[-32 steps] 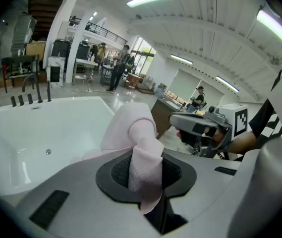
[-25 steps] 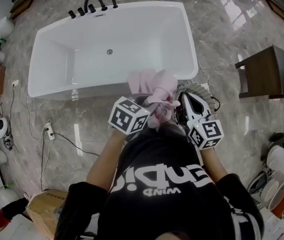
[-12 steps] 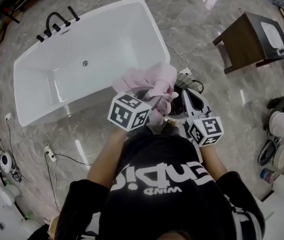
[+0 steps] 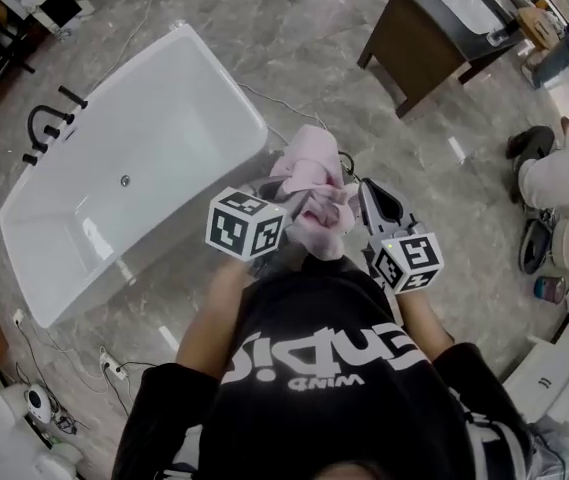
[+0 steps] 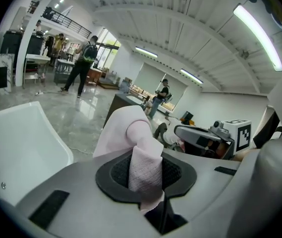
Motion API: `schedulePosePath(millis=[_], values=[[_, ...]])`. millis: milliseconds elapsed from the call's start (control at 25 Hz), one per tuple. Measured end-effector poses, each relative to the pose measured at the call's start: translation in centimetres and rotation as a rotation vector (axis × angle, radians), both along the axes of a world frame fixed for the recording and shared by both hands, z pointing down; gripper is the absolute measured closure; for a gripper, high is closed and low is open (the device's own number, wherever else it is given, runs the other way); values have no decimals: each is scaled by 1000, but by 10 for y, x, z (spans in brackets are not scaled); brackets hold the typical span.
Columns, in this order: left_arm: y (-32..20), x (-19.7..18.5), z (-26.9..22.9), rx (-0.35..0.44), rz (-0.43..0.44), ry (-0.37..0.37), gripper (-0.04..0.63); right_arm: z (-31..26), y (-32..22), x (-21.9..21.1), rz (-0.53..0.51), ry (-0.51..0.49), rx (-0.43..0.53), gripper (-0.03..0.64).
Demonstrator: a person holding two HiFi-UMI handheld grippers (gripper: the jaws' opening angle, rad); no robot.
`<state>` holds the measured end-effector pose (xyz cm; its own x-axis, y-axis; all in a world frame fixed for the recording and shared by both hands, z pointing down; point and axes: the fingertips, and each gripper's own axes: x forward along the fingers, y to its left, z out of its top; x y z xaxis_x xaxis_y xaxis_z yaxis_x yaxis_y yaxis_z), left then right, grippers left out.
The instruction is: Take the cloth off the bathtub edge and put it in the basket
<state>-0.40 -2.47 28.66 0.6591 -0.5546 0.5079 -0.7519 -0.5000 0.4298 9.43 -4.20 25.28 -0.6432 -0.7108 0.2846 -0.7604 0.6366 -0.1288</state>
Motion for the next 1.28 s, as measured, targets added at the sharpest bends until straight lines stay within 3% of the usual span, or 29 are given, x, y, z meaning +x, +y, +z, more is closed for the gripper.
schedulePosePath(millis=[240,640,1280], values=[[-17,42,-3,-4,89,-4,518,5,-10,32,78,-4,-13,604],[-22,61,13,-25,179,-55,518,18,-17,41,146,-39,-36,604],[-54,47,82,-117,153,-127,518,74,-48,60,192,-26,-133,604]])
